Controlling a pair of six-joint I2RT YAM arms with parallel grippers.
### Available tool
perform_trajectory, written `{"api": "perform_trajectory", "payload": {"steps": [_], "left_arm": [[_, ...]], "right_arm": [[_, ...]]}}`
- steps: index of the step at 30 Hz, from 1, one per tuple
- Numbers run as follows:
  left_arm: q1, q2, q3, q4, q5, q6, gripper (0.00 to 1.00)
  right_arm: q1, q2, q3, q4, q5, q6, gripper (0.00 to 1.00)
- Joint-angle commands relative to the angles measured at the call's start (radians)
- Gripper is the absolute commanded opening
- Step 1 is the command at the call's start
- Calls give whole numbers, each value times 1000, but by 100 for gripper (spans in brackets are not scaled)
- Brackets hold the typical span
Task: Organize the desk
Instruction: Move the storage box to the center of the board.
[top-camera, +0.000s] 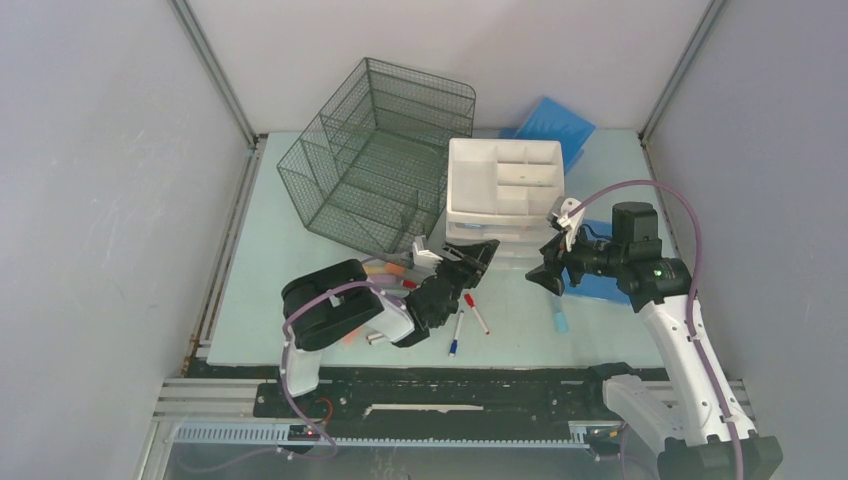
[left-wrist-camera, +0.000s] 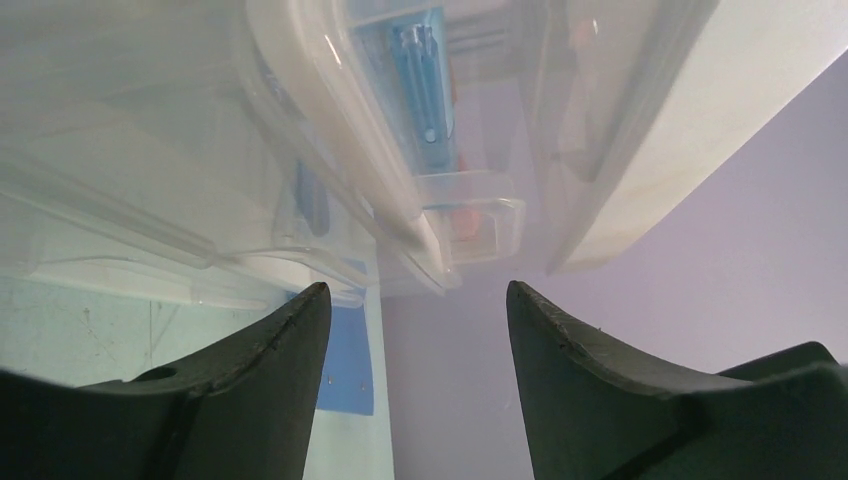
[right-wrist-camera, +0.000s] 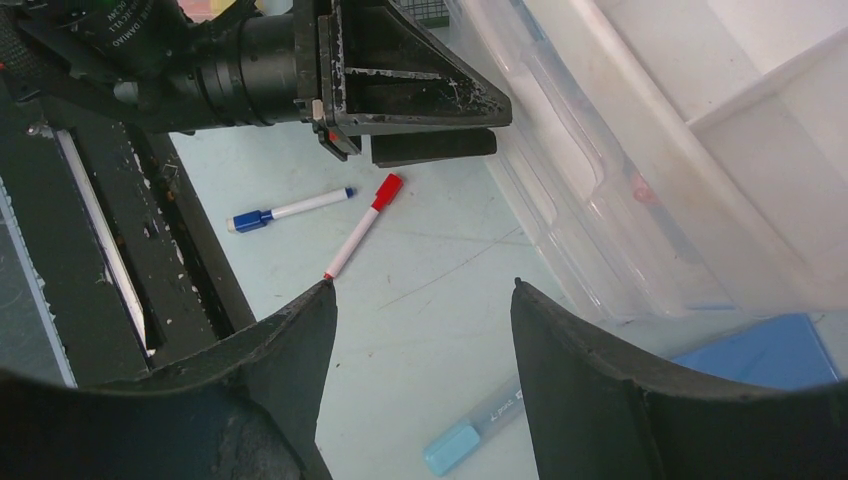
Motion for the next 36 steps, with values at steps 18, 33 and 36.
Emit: {"api": "perform_trajectory", "payload": {"steps": [18, 33, 36], "left_arm": [[-7, 136, 119, 106, -166, -19, 71], [4, 198, 173, 222, -210, 11, 70], [6, 200, 176, 223, -208, 13, 69]], "right_arm": [[-7, -22, 35, 19, -20, 7, 72], [-9, -23, 34, 19, -21, 2, 72], [-8, -24, 35, 18, -21, 2, 72]]}}
